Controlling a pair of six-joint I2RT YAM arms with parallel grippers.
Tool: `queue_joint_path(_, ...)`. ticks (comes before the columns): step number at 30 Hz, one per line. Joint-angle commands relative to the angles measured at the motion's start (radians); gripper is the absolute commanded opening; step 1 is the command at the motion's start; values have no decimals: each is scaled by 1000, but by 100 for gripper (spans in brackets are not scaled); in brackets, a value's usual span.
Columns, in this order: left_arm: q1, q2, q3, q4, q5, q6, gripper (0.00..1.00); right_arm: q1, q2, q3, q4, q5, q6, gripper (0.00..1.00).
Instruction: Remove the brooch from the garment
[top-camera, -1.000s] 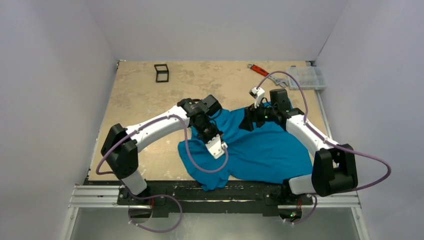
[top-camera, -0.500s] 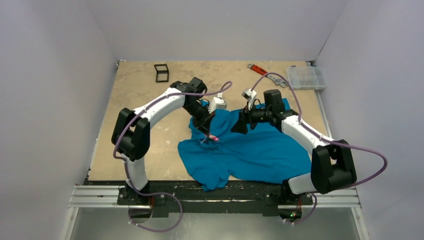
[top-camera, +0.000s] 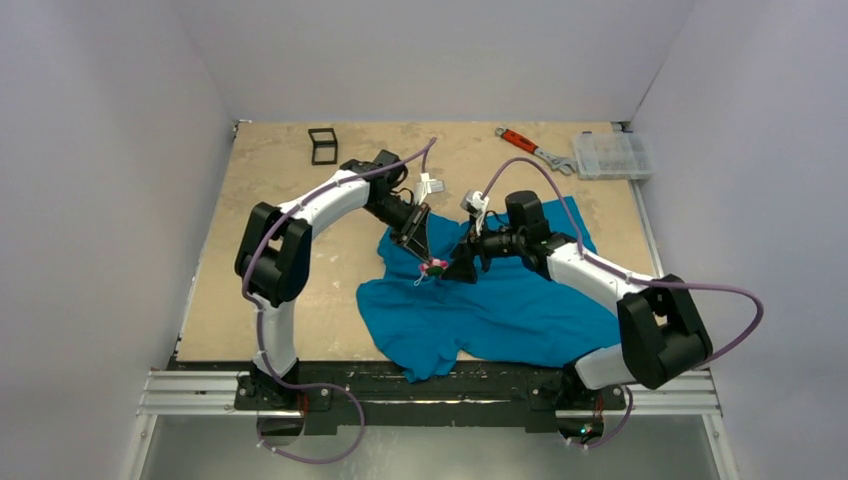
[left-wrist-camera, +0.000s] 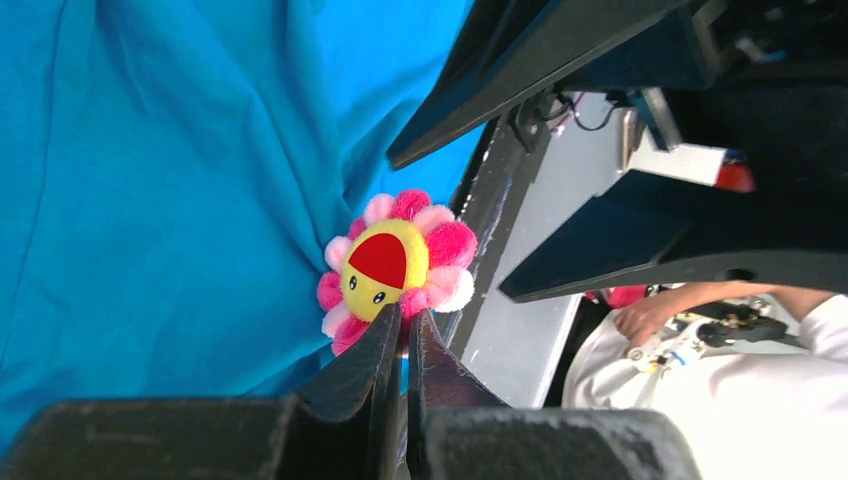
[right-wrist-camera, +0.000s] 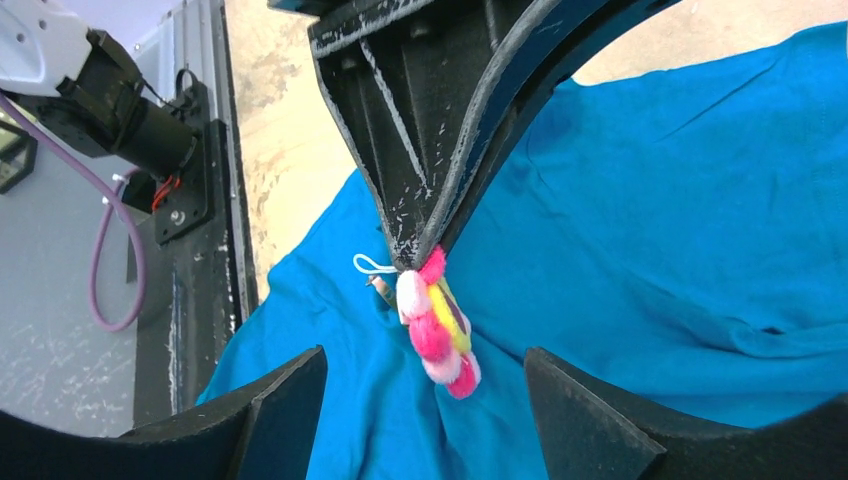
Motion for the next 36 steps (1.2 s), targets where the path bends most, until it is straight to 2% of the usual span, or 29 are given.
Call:
queue_joint_path(1,2,24,47,34,102,-101,0,21,36,17,56,-37,-63,75)
queue_joint_path(4,1,28,43,50,105,-114,0,36,49,23,45,-43,-104,70)
queue_joint_path(6,1,31,41,54,109,-121,0,44,56,24,41,-39,-126,62)
queue_joint_path(11,3,23,28,81,95,-140,0,54,63,24,59,-41,-130,27)
queue_joint_path(14,8,-4,-2,115,65,-155,0,57,76,21,79,-51,-115,1)
queue_joint_path(18,56,-109,-110,245,22,-195,24,57,94,12,136,-66,-37,0)
queue_joint_path(21,118,-315,-343,536,3,-218,40,57,104,-1,203,-96,33,0)
queue_joint_path(23,137,-457,-478,660,-5,-135,47,57,106,-11,235,-101,65,0)
queue_joint_path(27,138,-651,-655,699,13,146,52,57,103,-19,264,-129,78,0)
queue_joint_path(31,114,-712,-734,666,10,380,56,57,83,-12,224,-158,4,0)
queue_joint_path(36,-19,-741,-755,669,-50,548,59,58,76,8,146,-193,-94,0)
